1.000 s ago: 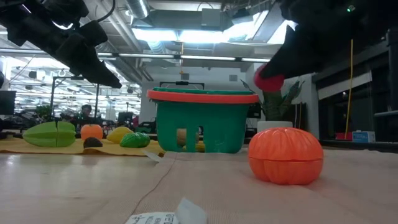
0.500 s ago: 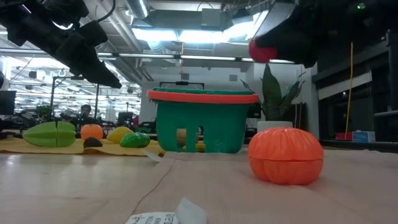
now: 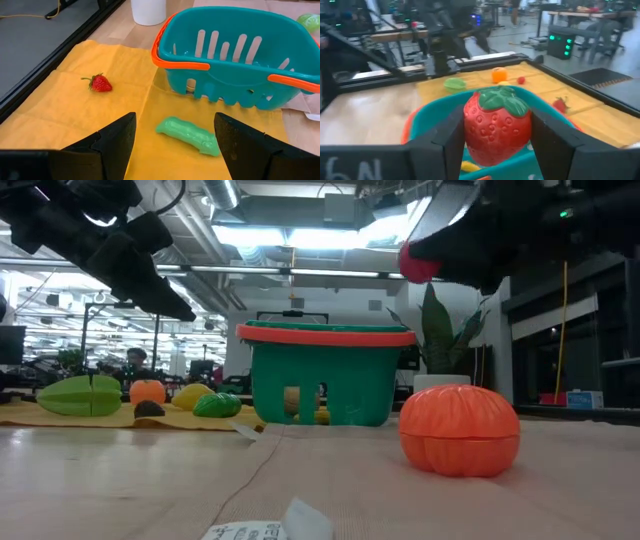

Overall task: Pick and placing Produce into tupperware
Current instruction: Put the bottom strawberry into the basket

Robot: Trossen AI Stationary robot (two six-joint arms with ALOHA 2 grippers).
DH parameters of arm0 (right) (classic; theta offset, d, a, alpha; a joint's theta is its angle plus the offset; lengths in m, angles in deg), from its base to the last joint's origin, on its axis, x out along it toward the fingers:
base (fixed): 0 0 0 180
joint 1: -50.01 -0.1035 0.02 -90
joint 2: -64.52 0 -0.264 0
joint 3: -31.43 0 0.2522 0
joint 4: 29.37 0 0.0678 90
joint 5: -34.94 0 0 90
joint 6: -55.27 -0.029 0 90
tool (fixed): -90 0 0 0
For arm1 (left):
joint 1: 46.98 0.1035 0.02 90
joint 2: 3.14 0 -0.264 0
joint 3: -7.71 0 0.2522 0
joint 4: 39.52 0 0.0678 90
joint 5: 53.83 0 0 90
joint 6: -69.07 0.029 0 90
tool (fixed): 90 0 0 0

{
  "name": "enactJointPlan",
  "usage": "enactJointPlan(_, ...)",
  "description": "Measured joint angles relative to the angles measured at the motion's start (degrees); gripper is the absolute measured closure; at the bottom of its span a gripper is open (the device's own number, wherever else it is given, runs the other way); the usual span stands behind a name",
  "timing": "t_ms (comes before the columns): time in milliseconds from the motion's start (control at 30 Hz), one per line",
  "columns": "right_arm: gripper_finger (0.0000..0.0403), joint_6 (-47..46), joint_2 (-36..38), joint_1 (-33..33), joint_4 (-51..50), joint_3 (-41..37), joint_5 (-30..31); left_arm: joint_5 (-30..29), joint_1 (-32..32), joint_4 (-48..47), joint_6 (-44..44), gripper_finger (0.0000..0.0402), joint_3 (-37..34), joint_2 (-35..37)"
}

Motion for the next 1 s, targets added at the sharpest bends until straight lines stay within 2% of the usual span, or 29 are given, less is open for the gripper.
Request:
enactJointPlan(167,0.0214,-2.3,-0.2,6.7,-4.6,2.9,-10.1,0.0,0.0,0.1,0.0,0.014,0.0,0.0)
enactJointPlan(400,0.0215,2.2,-4.1,16.3,-15.1,11.3,-21.5,0.0,0.0,0.2,0.1,0.014,0.0,0.0)
enactJointPlan(700,0.0216,4.1,-8.4,22.4,-16.3,16.1,-29.4,0.0,0.0,0.2,3.0,0.014,0.0,0.0)
enactJointPlan(1000,0.0216,4.2,-9.4,26.3,-44.0,28.9,-41.0,0.0,0.0,0.1,3.0,0.014,0.0,0.0)
